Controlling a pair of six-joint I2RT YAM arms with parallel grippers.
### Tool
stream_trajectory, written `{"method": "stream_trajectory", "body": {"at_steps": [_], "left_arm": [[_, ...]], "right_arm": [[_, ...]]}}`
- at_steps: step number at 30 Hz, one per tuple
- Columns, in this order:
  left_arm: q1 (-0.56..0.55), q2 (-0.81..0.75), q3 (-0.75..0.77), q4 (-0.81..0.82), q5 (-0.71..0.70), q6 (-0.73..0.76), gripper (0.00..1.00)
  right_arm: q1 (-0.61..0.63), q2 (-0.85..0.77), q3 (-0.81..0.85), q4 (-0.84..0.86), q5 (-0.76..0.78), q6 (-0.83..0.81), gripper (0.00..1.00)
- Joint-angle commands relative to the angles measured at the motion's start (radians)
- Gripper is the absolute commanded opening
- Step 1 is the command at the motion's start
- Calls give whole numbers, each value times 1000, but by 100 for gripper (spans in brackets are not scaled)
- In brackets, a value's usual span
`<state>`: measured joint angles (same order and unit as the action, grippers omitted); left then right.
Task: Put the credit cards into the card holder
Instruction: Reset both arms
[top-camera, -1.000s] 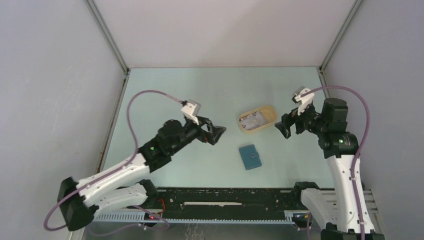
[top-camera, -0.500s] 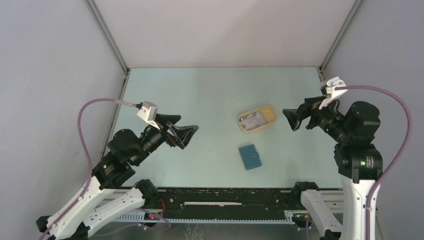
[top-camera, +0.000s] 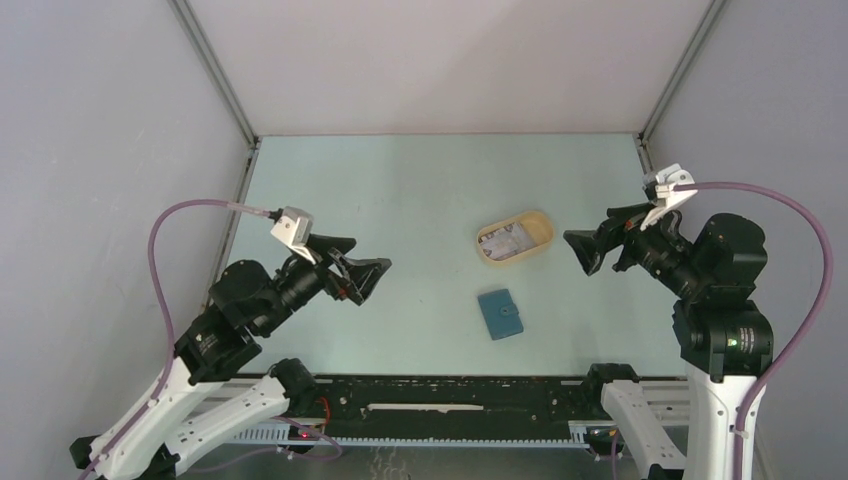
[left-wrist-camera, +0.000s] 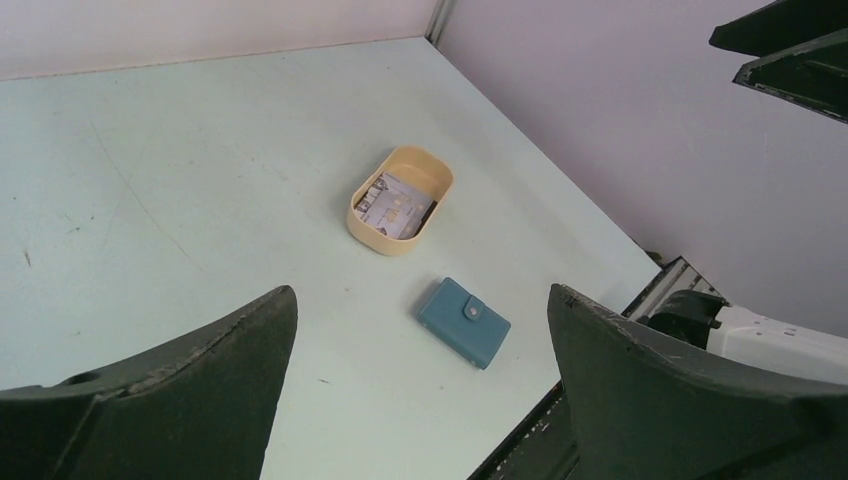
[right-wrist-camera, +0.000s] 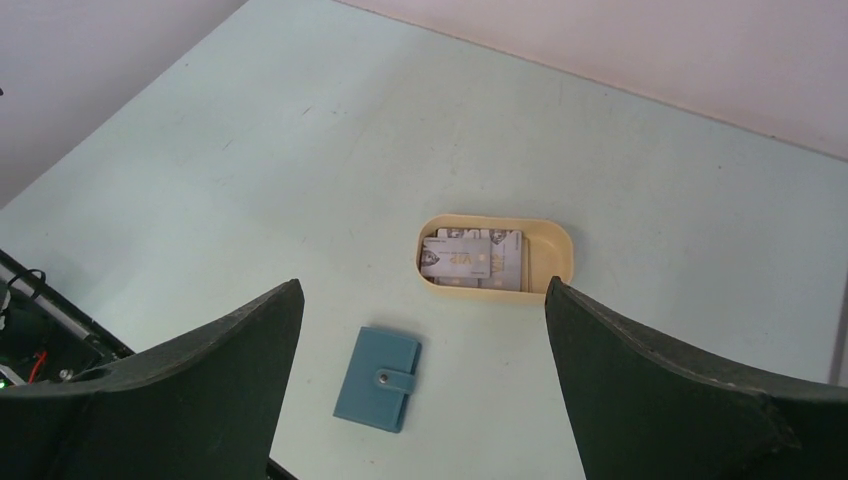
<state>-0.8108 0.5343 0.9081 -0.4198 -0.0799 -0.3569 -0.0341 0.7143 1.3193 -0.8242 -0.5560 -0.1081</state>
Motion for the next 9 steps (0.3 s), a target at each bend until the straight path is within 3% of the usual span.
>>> {"method": "stream_trajectory", "body": {"at_steps": [1,9], "left_arm": [[6,-6,61,-1,-10,22,100],[5,-8,68,-13,-17,34,100]], "right_arm": [[-3,-7,38,-13,-30,-3,100],[-4,-2,38,-7,-21,-2,100]]}}
